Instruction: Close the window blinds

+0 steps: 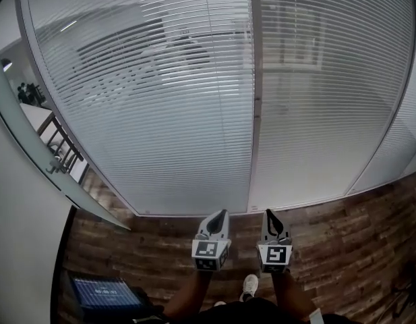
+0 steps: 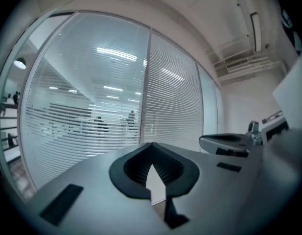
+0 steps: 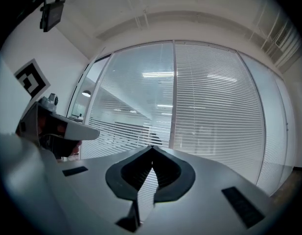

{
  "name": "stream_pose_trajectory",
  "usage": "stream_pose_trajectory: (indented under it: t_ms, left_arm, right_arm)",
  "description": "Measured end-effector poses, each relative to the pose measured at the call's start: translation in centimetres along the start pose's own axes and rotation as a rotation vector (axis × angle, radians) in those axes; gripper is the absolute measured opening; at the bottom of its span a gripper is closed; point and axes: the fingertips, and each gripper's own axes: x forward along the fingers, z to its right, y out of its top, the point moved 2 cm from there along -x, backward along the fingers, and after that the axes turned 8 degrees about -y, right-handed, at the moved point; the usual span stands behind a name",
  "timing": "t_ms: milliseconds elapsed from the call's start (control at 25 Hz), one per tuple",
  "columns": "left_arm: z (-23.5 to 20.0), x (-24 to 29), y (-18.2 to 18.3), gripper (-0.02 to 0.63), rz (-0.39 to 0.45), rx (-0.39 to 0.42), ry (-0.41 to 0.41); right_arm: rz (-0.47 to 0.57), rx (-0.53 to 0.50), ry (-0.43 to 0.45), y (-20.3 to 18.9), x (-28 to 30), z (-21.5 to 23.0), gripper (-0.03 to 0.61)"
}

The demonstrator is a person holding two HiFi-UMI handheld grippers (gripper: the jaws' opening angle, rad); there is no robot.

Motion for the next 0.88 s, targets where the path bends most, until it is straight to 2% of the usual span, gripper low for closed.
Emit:
stream_pose_trajectory:
  t_ms: [40, 160, 360, 480, 600, 760, 880]
  left_arm:
    - [-0.4, 0.7, 0.0, 0.000, 0.001, -0.008, 0.004]
    - [-1.4, 2.2, 0.5, 0.000, 0.009, 0.062, 0.029]
    - [-1.7, 5.0, 0.9, 0.000, 0.010, 0.137, 0.023]
    - [-2.3, 7.1, 1.3, 0.000, 0.003, 0.155, 0.032]
    - [-2.4, 9.0, 1.0, 0.000, -0.014, 0.147, 0.028]
    - [-3.3, 11.0, 0.8, 0.000, -0.008, 0.140, 0.062]
    - [-3.5, 11.6, 1.7, 0.000, -0.006, 0.063, 0.077]
  right_arm:
    - [-0.002, -0.007, 0.000, -0.2, 0.7, 0.2, 0.003]
    - [-0.004, -0.001, -0.007, -1.3, 2.2, 0.9, 0.003]
    - [0.017, -0.001, -0.012, -1.7, 4.5, 2.4, 0.003]
    - [0.011, 0.007, -0.003, -1.8, 6.3, 3.2, 0.003]
    - [-0.003, 0.004, 0.014, -2.8, 7.8, 3.9, 0.003]
    - [0.001, -0.021, 0.025, -3.5, 9.4, 4.6, 0.003]
    - [0.002, -0.034, 0.048, -3.8, 10.2, 4.8, 0.003]
